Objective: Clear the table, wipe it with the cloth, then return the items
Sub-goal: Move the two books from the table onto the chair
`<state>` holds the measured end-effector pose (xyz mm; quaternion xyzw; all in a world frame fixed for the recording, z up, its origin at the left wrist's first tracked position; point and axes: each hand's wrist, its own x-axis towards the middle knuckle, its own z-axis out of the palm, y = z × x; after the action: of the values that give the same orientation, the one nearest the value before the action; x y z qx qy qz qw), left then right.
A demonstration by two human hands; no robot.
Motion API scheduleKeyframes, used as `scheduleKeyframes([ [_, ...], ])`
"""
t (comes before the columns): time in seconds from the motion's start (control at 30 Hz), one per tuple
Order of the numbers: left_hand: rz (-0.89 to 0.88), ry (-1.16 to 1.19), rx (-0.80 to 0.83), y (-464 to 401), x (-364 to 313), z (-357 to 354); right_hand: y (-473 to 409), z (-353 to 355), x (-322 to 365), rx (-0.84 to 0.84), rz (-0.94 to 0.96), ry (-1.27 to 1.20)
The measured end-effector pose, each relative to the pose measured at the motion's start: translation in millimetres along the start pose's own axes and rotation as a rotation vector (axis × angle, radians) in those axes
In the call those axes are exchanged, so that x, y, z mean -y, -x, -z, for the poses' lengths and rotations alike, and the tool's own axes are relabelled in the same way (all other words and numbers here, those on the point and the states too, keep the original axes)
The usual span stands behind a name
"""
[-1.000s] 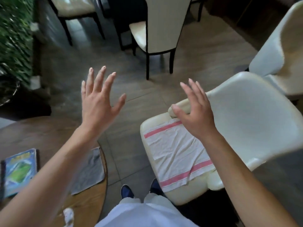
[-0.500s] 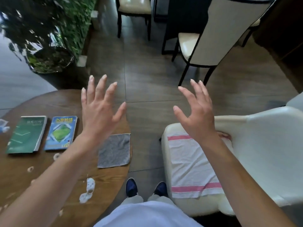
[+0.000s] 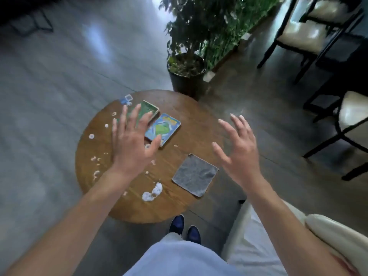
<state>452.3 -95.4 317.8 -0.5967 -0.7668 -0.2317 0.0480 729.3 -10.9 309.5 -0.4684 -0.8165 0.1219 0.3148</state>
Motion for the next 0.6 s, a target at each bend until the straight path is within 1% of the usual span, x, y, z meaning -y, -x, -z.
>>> scheduleKeyframes([
  [0.13, 0.159, -0.105, -0.030, 39.0, 36.3, 34.0, -8.1, -35.7, 37.7, 0.024, 0.191, -0.113],
  [0.27, 0.302, -0.198, -0.056, 74.0, 67.6, 66.0, -16.6, -64.6, 69.9, 0.082, 0.306, -0.196],
  [0.37, 0.388, -0.242, -0.064, 95.3, 88.1, 82.6, -22.5, -82.8, 92.6, 0.079, 0.353, -0.238],
  [0.47, 0.425, -0.283, -0.098, 111.7, 104.2, 91.8, -22.2, -102.3, 111.4, 0.042, 0.396, -0.244],
  [0.6, 0.417, -0.322, -0.134, 116.0, 131.0, 97.1, -18.9, -124.5, 129.4, -0.021, 0.418, -0.210],
])
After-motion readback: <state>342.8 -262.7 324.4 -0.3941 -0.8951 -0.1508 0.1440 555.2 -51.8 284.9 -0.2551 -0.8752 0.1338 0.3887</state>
